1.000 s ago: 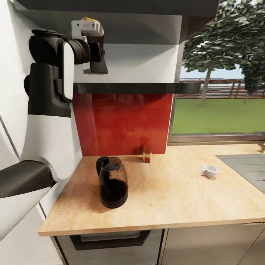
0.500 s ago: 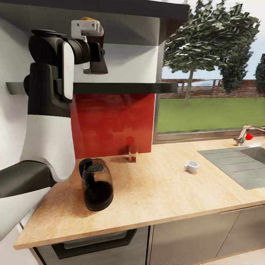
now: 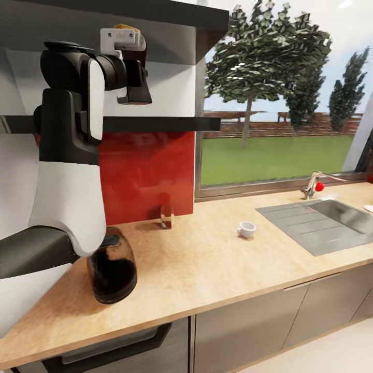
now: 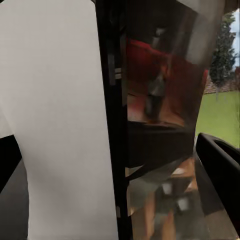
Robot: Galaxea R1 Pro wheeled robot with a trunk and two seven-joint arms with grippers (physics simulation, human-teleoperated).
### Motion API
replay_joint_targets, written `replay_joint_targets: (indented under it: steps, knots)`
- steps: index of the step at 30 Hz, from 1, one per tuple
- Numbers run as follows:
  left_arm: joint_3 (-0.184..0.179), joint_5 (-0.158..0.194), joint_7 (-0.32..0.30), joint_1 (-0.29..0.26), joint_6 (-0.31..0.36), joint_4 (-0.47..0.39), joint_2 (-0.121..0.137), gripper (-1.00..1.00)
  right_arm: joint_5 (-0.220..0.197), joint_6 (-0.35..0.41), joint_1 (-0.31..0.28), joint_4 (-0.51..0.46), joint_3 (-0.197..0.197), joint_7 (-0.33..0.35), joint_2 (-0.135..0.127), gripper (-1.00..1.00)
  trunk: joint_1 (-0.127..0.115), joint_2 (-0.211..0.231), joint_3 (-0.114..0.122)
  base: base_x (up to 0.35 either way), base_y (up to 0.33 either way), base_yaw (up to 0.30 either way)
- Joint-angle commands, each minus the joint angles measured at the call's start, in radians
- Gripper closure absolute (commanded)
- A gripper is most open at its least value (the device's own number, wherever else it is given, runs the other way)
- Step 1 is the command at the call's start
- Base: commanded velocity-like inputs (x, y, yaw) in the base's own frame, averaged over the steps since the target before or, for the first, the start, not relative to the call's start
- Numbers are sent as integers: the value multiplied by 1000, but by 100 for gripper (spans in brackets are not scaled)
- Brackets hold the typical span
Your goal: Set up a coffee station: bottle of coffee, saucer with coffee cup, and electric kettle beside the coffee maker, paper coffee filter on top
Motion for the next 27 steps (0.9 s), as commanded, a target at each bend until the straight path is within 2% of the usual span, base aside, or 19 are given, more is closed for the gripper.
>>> replay_joint_targets:
  steps: [1, 11, 27]
  knots:
    - [1, -11, -10, -1, 4, -1, 0, 100, 10, -4, -1, 1, -8, 2, -1, -100, 0, -1, -1, 0, -143, -165]
    - [1, -11, -10, -1, 4, 0, 0, 100, 10, -5, -1, 1, -8, 2, -3, -100, 0, -1, -1, 0, -229, -97]
    - [1, -11, -10, -1, 4, 1, 0, 100, 10, -5, -1, 1, -8, 2, -4, -100, 0, -1, -1, 7, -25, -243]
